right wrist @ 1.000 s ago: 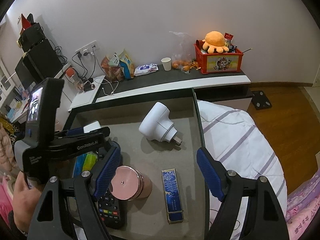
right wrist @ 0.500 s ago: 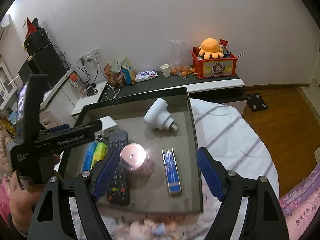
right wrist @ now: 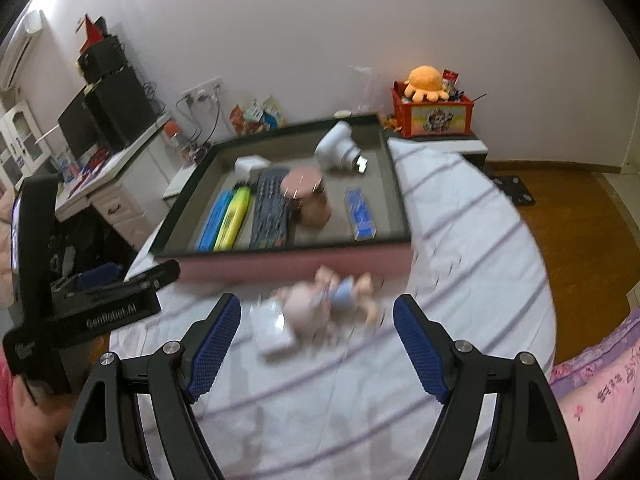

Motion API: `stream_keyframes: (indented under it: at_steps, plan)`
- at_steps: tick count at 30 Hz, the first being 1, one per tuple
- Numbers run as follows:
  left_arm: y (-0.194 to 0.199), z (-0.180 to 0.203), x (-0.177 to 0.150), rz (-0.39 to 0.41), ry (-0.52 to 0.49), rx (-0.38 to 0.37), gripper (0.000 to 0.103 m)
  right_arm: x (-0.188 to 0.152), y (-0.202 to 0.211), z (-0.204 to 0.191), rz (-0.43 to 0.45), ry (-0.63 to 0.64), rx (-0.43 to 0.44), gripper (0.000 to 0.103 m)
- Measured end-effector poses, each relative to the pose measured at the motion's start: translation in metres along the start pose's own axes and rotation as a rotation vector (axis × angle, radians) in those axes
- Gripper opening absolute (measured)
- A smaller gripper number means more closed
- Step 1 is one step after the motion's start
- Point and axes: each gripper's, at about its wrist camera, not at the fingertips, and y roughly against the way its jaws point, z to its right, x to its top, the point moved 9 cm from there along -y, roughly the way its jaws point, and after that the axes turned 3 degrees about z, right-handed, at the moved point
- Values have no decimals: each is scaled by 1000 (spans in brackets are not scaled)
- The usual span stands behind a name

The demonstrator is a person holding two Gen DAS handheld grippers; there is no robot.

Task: Organize rigid objects
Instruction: 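Withdraw the left gripper while moving the right gripper toward the white power brick, then grasp the white power brick beside the doll with the right gripper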

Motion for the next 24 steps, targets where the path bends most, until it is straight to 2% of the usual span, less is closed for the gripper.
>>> stream_keyframes:
  at_steps: [4, 8, 16, 22, 24]
  plan:
    - [17, 1, -36, 2, -5, 6, 103, -28, -2, -8, -37, 8, 12, 80]
    - [24, 0, -54, -6, 14, -15, 103, -42, -5, -15, -46, 17, 21, 80]
    - [25, -14, -57, 8, 35, -1, 103, -51, -25, -19, -80, 18, 18, 80]
    - [12, -27, -60, -9, 37, 20, 103, -56, -45, -29, -113, 23, 39, 80]
    - [6, -30, -61, -18, 45, 19, 103, -58, -51, -32, -121, 29, 40, 76]
